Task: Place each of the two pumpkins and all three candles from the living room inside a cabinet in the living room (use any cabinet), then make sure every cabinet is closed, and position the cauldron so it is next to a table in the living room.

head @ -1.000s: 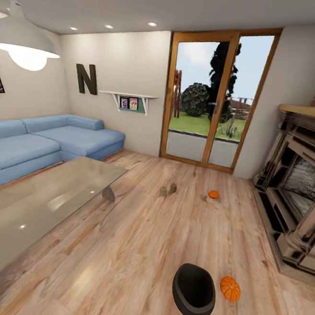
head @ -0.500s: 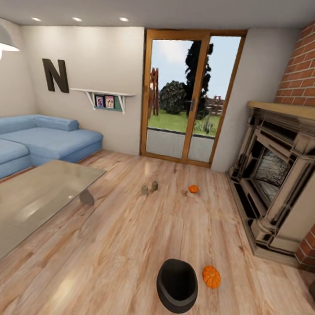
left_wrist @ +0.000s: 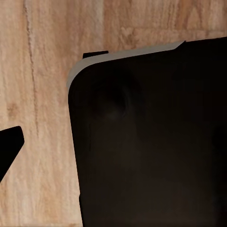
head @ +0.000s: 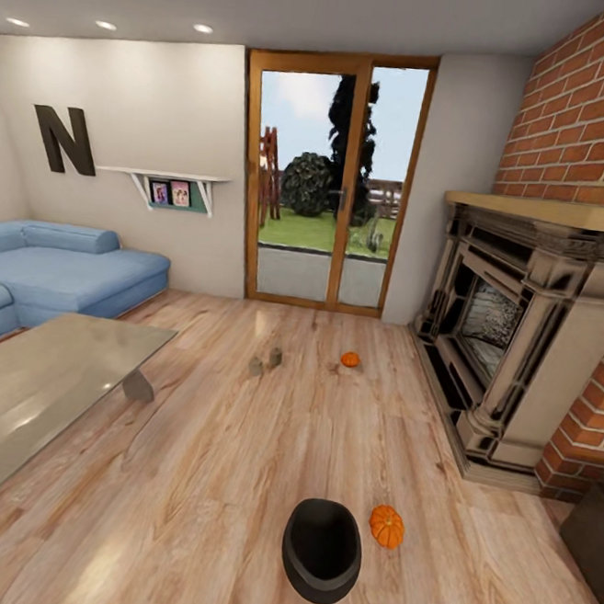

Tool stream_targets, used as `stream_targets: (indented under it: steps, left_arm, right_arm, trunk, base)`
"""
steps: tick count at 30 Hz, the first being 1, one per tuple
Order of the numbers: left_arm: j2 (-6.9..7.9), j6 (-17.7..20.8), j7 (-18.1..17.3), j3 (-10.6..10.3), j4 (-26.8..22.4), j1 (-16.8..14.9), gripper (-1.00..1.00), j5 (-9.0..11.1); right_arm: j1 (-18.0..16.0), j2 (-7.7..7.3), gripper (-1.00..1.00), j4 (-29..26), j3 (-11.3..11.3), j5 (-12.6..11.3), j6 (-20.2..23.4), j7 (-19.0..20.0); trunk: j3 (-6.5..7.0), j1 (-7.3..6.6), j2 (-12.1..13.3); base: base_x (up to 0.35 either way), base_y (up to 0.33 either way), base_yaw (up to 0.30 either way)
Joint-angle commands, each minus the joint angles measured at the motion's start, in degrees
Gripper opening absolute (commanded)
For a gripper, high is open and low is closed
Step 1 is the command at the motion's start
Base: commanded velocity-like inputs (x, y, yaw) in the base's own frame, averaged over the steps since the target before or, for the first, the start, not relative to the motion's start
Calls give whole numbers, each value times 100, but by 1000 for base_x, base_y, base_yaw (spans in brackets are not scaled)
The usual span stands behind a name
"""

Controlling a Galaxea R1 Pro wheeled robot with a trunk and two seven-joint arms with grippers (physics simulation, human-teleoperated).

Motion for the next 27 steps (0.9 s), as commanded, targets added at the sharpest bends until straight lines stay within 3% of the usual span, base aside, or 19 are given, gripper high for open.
stream_targets:
  steps: [1, 15, 27]
  left_arm:
    - [2, -21, 2, -42, -1, 0, 100, -7]
    - [2, -21, 4, -59, -1, 0, 100, -5]
    - [-3, -21, 2, -59, -1, 0, 100, -6]
  right_arm:
    - [-3, -1, 100, 12, -26, -4, -35, 2]
    - [-3, 6, 100, 10, -68, -59, -56, 1]
    - [-3, 3, 100, 8, -76, -60, -57, 1]
  trunk:
    - [-3, 1, -2]
    - [23, 1, -2]
    - [122, 1, -2]
  base:
    - [51, 7, -10]
    - [129, 21, -2]
    - [22, 0, -44]
